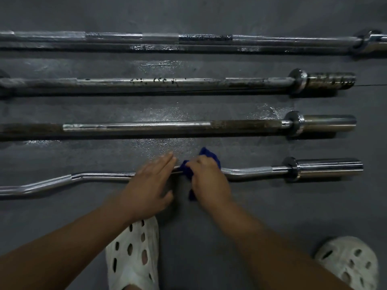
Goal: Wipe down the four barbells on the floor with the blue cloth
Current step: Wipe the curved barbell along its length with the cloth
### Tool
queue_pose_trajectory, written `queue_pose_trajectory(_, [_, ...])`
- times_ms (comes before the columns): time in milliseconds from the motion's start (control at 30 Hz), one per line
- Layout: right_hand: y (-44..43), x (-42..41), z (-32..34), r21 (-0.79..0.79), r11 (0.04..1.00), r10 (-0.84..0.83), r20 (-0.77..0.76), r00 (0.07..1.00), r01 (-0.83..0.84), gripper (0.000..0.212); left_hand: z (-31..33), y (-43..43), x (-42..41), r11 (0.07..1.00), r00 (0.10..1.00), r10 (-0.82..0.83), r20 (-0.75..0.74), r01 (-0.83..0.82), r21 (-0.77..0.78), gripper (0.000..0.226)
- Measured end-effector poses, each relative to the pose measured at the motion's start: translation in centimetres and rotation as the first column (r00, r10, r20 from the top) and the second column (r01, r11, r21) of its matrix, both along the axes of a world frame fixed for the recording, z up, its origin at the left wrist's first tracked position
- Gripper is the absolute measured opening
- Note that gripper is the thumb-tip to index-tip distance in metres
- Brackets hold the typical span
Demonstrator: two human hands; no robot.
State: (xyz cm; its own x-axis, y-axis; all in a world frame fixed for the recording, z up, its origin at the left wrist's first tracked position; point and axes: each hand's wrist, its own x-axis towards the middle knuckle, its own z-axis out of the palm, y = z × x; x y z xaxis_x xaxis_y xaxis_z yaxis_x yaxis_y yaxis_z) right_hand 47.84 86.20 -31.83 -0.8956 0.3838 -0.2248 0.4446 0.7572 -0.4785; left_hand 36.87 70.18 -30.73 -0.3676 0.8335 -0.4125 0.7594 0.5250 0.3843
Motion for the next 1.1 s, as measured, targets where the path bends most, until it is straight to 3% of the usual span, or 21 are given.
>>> queue_pose_trajectory(133, [4.3,1.8,1.6,-0.101,0.919,-0.391,-0.115,0.913,0.381,0.039,-0.5,0.2,-0.4,1.0,1.0,0.016,0.007,-0.016,0.002,0.092])
queue_pose_trajectory(200, [4.0,3.4,0.8,0.027,0.88,-0.472,-0.062,0.88,0.474,0.041,-0.7,0.5,-0.3,1.0,1.0,0.012,0.006,-0.012,0.002,0.091])
queue_pose_trajectory(300, [0.6,2.9,-0.8,0.229,0.906,-0.362,-0.015,0.932,0.356,0.048,-0.6,1.0,0.3,1.0,1.0,-0.001,-0.008,0.001,0.01,0.091])
queue_pose_trajectory(400, [-3.1,0.6,-1.4,0.262,0.965,0.022,-0.002,1.0,-0.02,0.038,-0.3,1.2,0.9,1.0,1.0,-0.017,-0.021,0.017,0.001,0.089])
queue_pose_trajectory(467, [-2.5,0.7,-1.5,0.264,0.957,0.127,-0.013,0.992,-0.119,0.034,-0.2,0.8,0.9,1.0,1.0,-0.014,-0.028,0.015,0.003,0.088])
queue_pose_trajectory(533, [0.4,2.4,-1.4,0.222,0.974,0.051,-0.066,0.997,-0.036,0.025,-0.2,0.3,0.6,0.999,0.999,-0.023,-0.04,0.024,0.022,0.087])
queue_pose_trajectory(667, [2.6,5.1,-0.7,0.148,0.931,-0.322,-0.094,0.942,0.333,0.046,-0.9,0.4,0.6,0.998,0.996,-0.069,-0.05,0.069,0.011,0.087])
queue_pose_trajectory(733, [0.4,3.5,-0.5,0.167,0.94,-0.297,-0.027,0.954,0.298,0.042,-1.1,0.8,1.0,0.995,0.993,-0.104,-0.053,0.104,0.001,0.087])
queue_pose_trajectory(867, [1.1,3.0,-0.2,0.223,0.974,0.018,0.055,0.998,-0.03,0.046,-0.8,0.3,1.3,0.985,0.98,-0.174,-0.102,0.172,-0.024,0.086])
queue_pose_trajectory(933, [3.0,5.5,0.2,0.219,0.975,-0.048,0.07,0.996,0.031,0.057,-0.7,-0.1,1.5,0.98,0.973,-0.198,-0.123,0.195,-0.032,0.089])
queue_pose_trajectory(1033, [2.5,7.1,0.3,0.177,0.936,-0.324,0.102,0.94,0.303,0.066,-0.7,0.0,2.0,0.981,0.968,-0.193,-0.159,0.191,-0.032,0.092])
queue_pose_trajectory(1100, [0.4,5.4,0.0,0.193,0.942,-0.302,0.122,0.946,0.276,0.065,-0.7,0.2,2.5,0.981,0.967,-0.191,-0.169,0.186,-0.045,0.094])
